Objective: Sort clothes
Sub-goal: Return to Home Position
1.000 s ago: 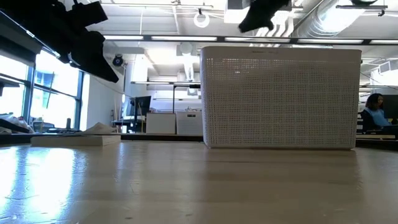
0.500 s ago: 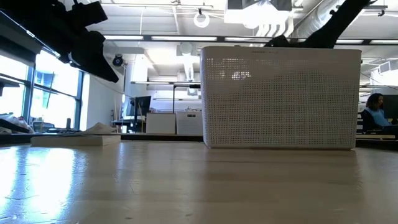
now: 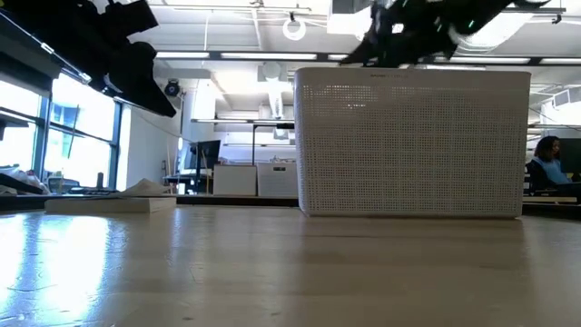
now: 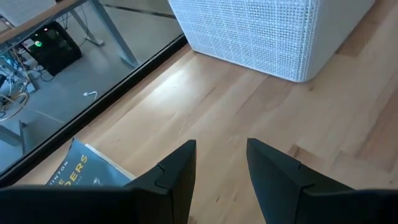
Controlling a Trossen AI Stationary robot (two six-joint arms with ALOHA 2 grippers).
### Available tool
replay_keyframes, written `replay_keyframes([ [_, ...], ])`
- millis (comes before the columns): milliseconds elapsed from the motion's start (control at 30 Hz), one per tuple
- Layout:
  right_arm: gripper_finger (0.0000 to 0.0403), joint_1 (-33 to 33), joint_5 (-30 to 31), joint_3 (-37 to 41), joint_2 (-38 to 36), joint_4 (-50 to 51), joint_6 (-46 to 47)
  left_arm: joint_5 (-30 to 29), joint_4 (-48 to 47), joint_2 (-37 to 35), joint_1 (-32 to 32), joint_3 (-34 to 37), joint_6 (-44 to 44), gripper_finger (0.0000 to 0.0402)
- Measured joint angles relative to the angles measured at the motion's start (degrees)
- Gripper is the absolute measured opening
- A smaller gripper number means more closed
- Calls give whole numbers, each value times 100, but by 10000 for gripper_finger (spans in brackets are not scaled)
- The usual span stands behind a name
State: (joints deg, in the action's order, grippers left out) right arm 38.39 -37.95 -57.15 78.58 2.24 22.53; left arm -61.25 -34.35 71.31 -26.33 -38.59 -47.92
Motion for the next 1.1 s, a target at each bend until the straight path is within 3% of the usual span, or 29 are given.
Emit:
replay_keyframes([
  [200,99,-905,744,-165,-1557,839,-702,-370,9,-331,-114,0,-107,139],
  [433,99,-2630,1740,373,-3343,1160,-627,-547,350,-1492,-531,-2,568,139],
  [633,99,-4160,2468,1586,-4491,914,-398,-754,433,-2788,-858,-2,1262,139],
  [833,99,-5053,2641,3193,-5046,-650,77,-608,602,-4203,-774,352,1671,127],
  [933,99,-5240,2660,3702,-5090,-1328,102,-57,1780,-4770,-447,1045,2073,113],
  [1100,99,-5311,2830,3979,-5086,-1698,104,2255,5197,-5102,630,2418,3452,82],
])
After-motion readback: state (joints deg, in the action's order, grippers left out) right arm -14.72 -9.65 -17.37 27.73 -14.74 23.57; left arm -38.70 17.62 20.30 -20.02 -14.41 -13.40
